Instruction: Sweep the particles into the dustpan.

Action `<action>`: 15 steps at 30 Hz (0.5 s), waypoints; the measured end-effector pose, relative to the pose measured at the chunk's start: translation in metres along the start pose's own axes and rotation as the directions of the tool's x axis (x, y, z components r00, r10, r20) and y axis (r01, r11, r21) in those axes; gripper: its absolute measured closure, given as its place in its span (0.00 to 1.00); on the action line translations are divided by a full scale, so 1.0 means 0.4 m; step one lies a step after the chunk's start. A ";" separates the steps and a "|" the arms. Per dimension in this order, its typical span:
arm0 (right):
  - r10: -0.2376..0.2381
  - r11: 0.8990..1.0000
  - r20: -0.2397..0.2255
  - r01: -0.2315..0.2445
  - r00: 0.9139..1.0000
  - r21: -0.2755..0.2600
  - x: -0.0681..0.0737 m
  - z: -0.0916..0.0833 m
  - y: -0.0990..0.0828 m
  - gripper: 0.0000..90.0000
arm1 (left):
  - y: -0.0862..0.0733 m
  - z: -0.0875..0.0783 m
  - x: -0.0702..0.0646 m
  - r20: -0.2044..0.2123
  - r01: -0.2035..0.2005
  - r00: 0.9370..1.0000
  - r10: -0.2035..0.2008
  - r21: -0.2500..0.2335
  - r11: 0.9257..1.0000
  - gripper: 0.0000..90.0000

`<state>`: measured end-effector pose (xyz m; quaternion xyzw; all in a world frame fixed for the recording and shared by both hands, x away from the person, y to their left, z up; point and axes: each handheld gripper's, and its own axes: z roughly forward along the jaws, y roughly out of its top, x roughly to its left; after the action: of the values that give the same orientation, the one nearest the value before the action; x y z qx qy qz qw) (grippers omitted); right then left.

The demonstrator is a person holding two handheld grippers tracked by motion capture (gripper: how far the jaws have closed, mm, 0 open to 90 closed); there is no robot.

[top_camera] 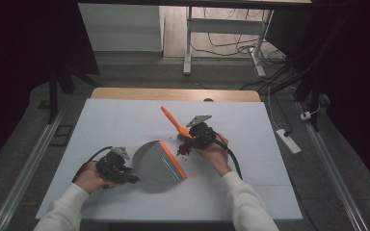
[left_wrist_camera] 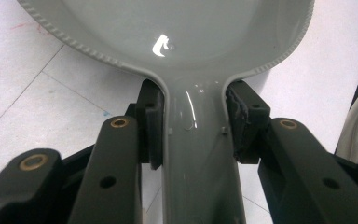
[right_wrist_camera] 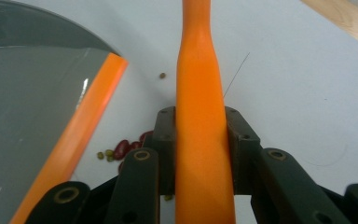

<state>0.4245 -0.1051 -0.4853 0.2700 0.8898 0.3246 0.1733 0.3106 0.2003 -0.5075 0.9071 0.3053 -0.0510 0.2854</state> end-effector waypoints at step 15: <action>-0.019 1.000 -0.039 0.019 0.999 0.001 0.038 0.001 0.008 0.78 | 0.000 0.000 0.000 0.002 0.000 1.000 0.000 0.001 1.000 0.68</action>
<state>0.4139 -0.0938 -0.4854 0.2553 0.8958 0.3274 0.1588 0.3106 0.2004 -0.5076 0.9072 0.3049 -0.0519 0.2852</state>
